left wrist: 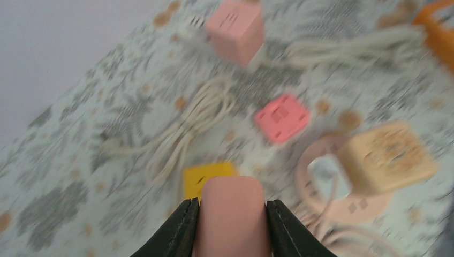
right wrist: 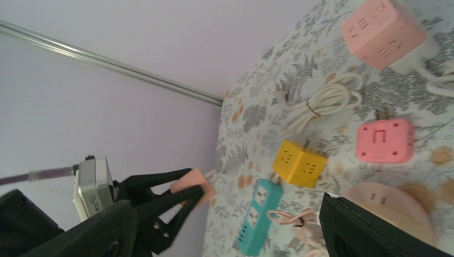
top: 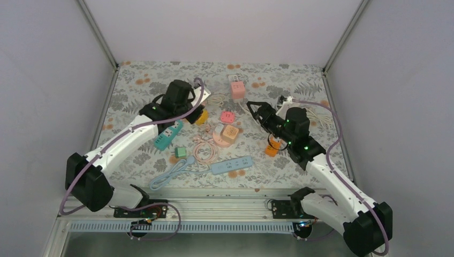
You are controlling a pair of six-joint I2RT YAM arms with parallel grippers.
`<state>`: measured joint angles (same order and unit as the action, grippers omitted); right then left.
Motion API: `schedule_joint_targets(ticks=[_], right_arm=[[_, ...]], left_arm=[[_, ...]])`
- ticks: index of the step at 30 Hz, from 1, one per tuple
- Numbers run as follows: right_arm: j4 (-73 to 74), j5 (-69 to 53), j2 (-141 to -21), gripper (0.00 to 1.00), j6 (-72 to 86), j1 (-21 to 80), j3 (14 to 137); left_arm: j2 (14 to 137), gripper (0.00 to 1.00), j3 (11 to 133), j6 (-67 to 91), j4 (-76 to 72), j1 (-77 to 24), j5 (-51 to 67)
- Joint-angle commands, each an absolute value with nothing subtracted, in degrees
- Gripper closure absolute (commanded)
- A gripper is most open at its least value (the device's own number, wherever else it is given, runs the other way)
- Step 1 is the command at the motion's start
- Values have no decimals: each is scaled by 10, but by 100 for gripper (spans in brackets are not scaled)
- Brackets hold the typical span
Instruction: Insert the plug
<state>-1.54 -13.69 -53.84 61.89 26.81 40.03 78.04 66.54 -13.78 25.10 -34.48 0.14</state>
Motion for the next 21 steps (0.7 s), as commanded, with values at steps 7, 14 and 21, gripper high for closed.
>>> schedule_joint_targets(ticks=[7,14,21], right_arm=[[16,-161,-527,12,537,243,364],[20,-158,-535,14,516,237,362],[19,-148,-538,14,520,233,355]], left_arm=[[856,88,730,-252,521,-204,4],[940,91,750,-258,553,-168,20],[1002,89,798,-236,568,-155,49]])
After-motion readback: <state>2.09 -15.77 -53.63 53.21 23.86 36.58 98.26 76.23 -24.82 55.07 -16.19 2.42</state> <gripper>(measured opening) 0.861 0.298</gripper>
